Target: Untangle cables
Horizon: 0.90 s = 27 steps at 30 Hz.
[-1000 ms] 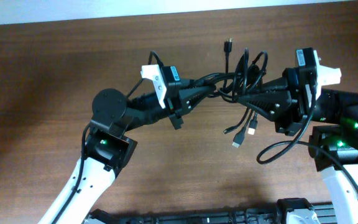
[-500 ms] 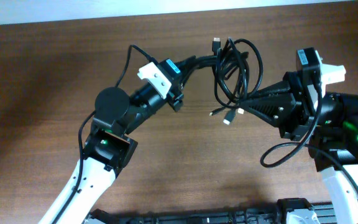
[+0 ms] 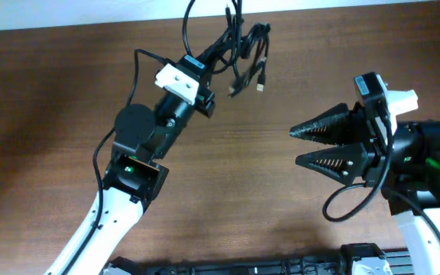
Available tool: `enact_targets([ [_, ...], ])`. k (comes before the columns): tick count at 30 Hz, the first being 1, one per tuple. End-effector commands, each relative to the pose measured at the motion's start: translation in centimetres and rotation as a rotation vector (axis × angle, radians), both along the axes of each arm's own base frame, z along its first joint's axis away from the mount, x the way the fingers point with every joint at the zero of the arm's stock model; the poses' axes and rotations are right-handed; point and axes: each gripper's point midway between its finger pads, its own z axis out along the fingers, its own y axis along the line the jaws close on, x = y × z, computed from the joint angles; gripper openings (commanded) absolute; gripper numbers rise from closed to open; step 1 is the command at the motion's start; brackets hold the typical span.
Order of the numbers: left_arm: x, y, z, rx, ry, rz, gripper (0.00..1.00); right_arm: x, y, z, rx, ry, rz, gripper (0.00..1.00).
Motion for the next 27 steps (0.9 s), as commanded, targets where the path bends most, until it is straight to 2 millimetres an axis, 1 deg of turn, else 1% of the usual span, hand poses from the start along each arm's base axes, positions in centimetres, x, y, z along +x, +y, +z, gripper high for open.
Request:
enact_targets([
  [1,-1.9,-1.5,1.0,-0.003,-0.043,-0.131,0.0,1.0,0.0,-0.3,-0.009,0.028,0.011,0.54],
  [2,-2.2,-1.8,1.1,0.0,-0.05,-0.154,0.0,1.4,0.0,-0.5,-0.008,0.041,0.011,0.56],
  [4,-3.6,-2.7,1.4,0.012,-0.069,-0.241,0.0,2.6,0.0,-0.7,0.005,0.07,0.0,0.61],
  [5,-4.4,-3.1,1.5,0.021,-0.078,-0.291,0.0,3.3,0.0,-0.9,0.016,0.087,-0.01,0.67],
  [7,-6.0,-4.0,1.5,0.039,-0.097,-0.389,0.0,4.6,-0.1,-1.0,0.042,0.114,-0.033,0.84],
  [8,-6.7,-4.3,1.6,0.045,-0.109,-0.431,0.0,5.2,-0.2,-1.1,0.049,0.126,-0.043,0.88],
  [10,-7.2,-4.4,1.9,0.047,-0.126,-0.452,0.0,6.4,-1.3,-1.6,0.046,0.141,-0.084,0.95],
  [11,-7.3,-4.3,2.1,0.045,-0.132,-0.448,0.0,7.3,-2.4,-1.5,0.056,0.14,-0.137,0.99],
  [13,-7.3,-3.9,2.7,0.036,-0.141,-0.425,0.0,8.7,-5.0,-1.0,0.084,0.13,-0.259,0.99],
  [16,-7.4,-3.7,3.1,0.029,-0.151,-0.411,0.0,10.2,-8.6,-1.2,0.097,0.158,-0.393,0.99],
  [17,-7.4,-3.7,3.1,0.029,-0.151,-0.411,0.0,10.4,-9.5,-1.2,0.101,0.158,-0.426,0.99],
  [18,-7.0,-3.5,3.1,0.003,-0.124,-0.397,0.0,10.8,-10.8,-1.2,0.107,0.155,-0.473,0.99],
  [19,-6.7,-3.3,3.2,-0.021,-0.099,-0.381,0.0,10.9,-11.6,-1.1,0.112,0.153,-0.502,0.99],
  [20,-6.2,-3.0,3.3,-0.05,-0.072,-0.36,0.0,11.3,-12.9,-1.1,0.126,0.16,-0.553,0.99],
  [21,-6.2,-3.0,3.3,-0.059,-0.062,-0.362,0.0,11.7,-13.8,-1.3,0.139,0.185,-0.584,0.99],
  [24,-6.2,-3.1,3.1,-0.075,-0.035,-0.37,0.0,13.1,-15.7,-2.1,0.214,0.321,-0.66,0.98],
  [25,-6.2,-3.0,3.1,-0.077,-0.032,-0.37,0.0,14.0,-16.4,-2.4,0.255,0.369,-0.705,0.99],
  [27,-6.2,-3.0,3.1,-0.077,-0.032,-0.37,0.0,16.8,-19.6,-4.5,0.354,0.482,-0.905,0.98],
])
